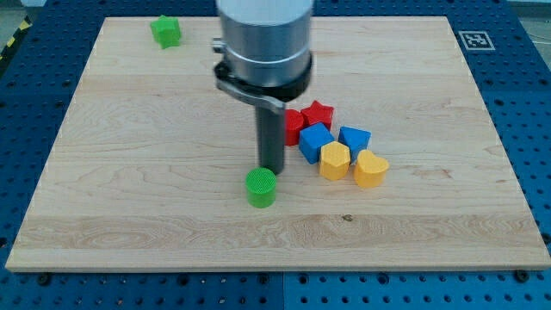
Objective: Push the green circle to the left of the red circle
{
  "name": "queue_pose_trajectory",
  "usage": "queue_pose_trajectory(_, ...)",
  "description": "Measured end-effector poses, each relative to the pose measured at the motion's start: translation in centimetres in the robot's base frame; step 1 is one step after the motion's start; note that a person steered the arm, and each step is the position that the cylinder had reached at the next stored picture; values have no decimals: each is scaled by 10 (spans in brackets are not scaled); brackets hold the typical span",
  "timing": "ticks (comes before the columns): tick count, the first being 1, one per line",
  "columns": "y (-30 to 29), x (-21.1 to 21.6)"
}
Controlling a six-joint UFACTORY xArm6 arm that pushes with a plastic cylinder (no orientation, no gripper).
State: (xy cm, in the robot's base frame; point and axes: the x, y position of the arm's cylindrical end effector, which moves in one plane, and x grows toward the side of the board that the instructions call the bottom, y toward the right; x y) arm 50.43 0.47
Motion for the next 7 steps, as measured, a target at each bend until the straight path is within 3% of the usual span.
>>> queue_pose_trajectory(2,51,10)
queue_pose_trajectory(7,38,54)
